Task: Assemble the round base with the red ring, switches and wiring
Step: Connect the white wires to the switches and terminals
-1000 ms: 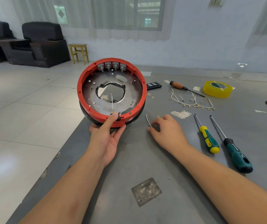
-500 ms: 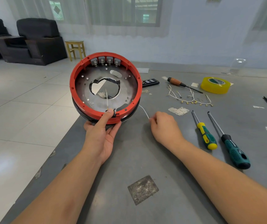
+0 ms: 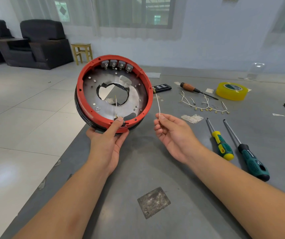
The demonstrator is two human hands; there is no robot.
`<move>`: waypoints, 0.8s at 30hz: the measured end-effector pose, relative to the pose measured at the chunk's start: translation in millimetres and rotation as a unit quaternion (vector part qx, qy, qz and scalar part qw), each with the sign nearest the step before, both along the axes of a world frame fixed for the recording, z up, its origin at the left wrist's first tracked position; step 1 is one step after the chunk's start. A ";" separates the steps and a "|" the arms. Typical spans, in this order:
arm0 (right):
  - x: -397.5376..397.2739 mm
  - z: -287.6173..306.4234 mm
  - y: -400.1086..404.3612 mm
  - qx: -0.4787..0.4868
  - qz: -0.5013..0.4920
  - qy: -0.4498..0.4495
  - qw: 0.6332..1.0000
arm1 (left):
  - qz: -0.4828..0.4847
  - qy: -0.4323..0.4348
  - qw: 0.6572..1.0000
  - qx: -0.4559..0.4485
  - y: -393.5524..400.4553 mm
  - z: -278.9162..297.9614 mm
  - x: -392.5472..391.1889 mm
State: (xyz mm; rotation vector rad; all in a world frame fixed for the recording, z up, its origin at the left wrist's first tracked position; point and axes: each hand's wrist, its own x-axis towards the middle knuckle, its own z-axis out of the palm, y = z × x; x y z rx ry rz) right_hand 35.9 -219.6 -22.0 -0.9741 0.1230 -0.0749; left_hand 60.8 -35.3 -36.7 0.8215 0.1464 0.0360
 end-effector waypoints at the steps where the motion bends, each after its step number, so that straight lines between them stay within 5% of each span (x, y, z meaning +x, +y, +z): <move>1: -1.2 1.0 1.0 -0.002 0.004 -0.003 1.000 | -0.002 -0.002 1.000 0.003 -0.5 -0.2 0.2; 11: -6.7 19.9 6.2 -0.086 0.043 -0.072 0.993 | -0.046 -0.005 0.998 0.034 -3.0 -2.3 -0.1; 24: 21.8 58.5 14.1 -0.240 0.044 -0.029 0.969 | -0.070 -0.011 0.996 0.059 -2.3 -3.8 1.8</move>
